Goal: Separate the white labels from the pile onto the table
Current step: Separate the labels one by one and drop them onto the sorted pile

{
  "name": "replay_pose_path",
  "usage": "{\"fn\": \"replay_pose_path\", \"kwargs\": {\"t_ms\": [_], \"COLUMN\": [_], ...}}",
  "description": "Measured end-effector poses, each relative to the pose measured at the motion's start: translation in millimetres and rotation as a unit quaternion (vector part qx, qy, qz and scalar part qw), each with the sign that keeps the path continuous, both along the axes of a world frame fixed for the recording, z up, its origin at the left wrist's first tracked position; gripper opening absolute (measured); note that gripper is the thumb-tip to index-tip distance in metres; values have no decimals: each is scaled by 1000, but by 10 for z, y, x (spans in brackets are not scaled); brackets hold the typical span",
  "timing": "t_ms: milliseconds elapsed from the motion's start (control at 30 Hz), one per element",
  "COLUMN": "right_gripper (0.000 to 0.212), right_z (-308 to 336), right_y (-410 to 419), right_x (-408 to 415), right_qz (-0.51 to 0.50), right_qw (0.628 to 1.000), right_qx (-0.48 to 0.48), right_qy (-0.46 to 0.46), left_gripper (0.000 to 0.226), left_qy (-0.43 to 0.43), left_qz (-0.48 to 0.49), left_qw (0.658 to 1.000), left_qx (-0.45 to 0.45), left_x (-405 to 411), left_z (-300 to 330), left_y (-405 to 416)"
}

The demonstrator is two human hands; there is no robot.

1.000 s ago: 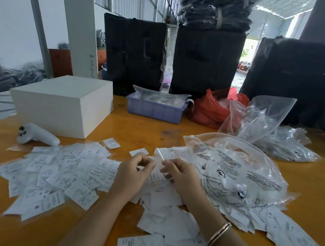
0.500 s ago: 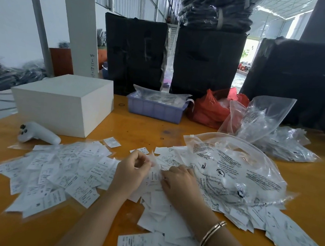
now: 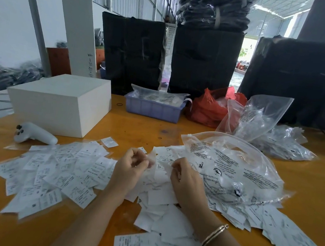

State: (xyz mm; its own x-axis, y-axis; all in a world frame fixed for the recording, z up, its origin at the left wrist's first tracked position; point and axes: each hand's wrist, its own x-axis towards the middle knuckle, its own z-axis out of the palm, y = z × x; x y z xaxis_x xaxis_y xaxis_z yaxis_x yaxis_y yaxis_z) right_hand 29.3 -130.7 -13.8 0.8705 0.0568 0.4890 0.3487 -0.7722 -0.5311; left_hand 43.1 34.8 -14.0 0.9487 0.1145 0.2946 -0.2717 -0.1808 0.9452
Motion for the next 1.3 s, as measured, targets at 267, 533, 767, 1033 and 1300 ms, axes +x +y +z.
{"fn": "replay_pose_path", "kwargs": {"t_ms": [267, 533, 767, 1033, 1300], "right_gripper": [28, 53, 21, 19, 31], "right_z": [38, 110, 102, 104, 69], "right_y": [-17, 20, -22, -51, -54], "right_x": [-3, -52, -3, 22, 18], "right_qz": [15, 90, 94, 78, 102], "right_qw": [992, 965, 949, 951, 974], "right_qx": [120, 223, 261, 270, 190], "right_qy": [37, 103, 146, 131, 64], "left_gripper": [23, 34, 21, 21, 17], "left_qy": [-46, -104, -98, -54, -10], "left_qz": [-22, -82, -39, -109, -90], "left_qw": [998, 982, 993, 988, 993], "left_qx": [43, 138, 54, 98, 79], "left_x": [-28, -102, -68, -99, -73], "left_z": [33, 47, 80, 38, 16], "left_y": [-29, -84, -29, -33, -57]}}
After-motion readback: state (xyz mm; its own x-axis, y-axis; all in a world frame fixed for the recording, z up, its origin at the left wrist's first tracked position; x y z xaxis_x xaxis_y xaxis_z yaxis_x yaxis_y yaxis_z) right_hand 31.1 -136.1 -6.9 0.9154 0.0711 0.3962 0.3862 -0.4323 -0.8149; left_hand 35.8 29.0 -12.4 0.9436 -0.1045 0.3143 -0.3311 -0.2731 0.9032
